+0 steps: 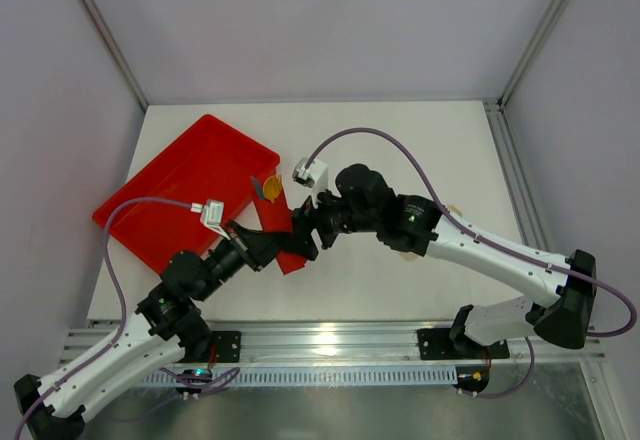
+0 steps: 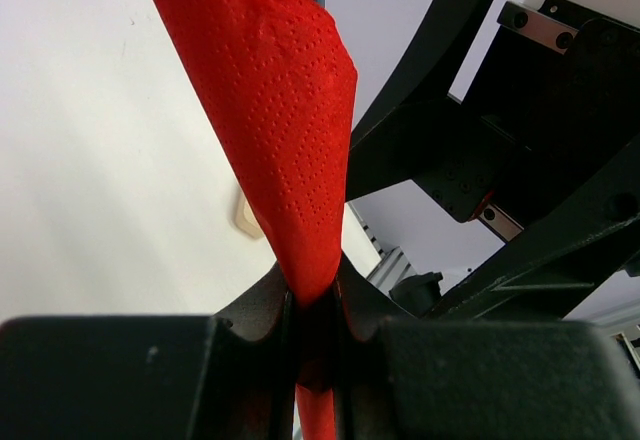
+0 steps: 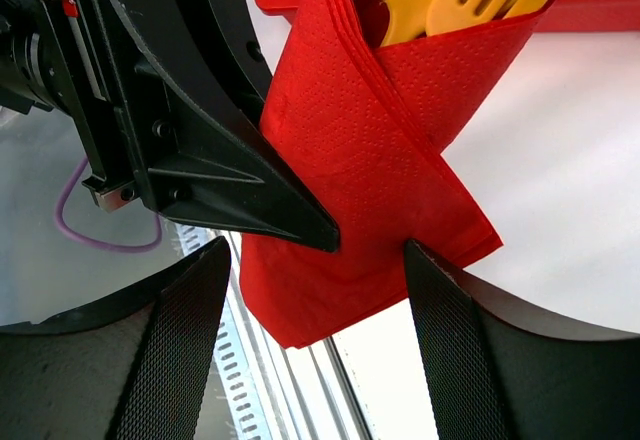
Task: Place the utensils on the paper napkin and roll it up
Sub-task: Roll the napkin.
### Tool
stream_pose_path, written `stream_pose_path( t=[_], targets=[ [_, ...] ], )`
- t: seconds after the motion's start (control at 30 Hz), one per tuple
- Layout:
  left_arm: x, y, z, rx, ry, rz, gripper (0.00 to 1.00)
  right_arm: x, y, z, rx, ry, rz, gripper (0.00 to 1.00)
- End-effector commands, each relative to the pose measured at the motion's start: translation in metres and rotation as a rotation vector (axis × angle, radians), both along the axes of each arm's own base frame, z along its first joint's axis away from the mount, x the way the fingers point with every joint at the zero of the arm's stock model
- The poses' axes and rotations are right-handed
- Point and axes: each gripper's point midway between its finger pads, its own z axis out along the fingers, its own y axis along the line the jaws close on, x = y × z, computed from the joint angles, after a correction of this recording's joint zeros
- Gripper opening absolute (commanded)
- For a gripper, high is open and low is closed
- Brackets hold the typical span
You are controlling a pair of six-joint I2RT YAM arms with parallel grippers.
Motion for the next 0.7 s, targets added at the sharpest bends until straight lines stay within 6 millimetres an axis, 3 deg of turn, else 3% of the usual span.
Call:
stream_pose_path(
  t=[0.0, 0.33, 0.67],
  targets=[
    [-0.002, 0.004, 0.03, -0.056, -0.062, 0.007, 0.0, 0.0, 0.008, 0.03, 0.081, -0.047, 0.018, 0.74],
    [0.003, 0.008, 0.031, -0.068, -0.062, 0.045, 0.0, -0.01, 0.008, 0.033, 0.12, -0.005, 0.036, 0.73],
    [0.0, 0.011, 0.039, -0.095, -0.077, 0.044, 0.0, -0.005, 0.013, 0.027, 0.12, 0.01, 0.014, 0.73]
  ],
)
